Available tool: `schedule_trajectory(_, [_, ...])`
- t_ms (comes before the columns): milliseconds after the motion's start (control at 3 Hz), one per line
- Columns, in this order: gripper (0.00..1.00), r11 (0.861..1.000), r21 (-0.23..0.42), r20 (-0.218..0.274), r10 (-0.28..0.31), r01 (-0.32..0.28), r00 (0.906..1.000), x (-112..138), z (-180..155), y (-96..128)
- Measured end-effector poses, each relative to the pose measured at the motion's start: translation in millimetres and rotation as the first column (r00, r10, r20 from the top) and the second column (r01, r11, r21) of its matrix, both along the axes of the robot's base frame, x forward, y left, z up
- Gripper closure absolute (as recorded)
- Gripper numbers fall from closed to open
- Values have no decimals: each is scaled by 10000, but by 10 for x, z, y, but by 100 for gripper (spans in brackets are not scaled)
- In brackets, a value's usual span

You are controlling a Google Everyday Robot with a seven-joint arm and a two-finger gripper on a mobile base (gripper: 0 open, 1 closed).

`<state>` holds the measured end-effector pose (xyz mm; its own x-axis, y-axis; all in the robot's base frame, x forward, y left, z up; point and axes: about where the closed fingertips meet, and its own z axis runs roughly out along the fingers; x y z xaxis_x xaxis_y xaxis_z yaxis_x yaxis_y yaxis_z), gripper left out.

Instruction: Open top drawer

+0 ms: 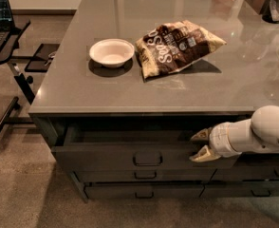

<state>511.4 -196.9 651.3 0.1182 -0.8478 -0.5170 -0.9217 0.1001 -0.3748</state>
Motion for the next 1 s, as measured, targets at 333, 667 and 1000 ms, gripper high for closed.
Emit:
schedule_trajectory(333, [36,10000,0,0,0,0,10000,0,0,0])
schedule_trajectory(667, [13,9999,119,-130,77,-75,9999,-53,-60,-24])
schedule_trajectory(1000, [7,9977,600,-487,357,-328,9982,-306,-230,-116])
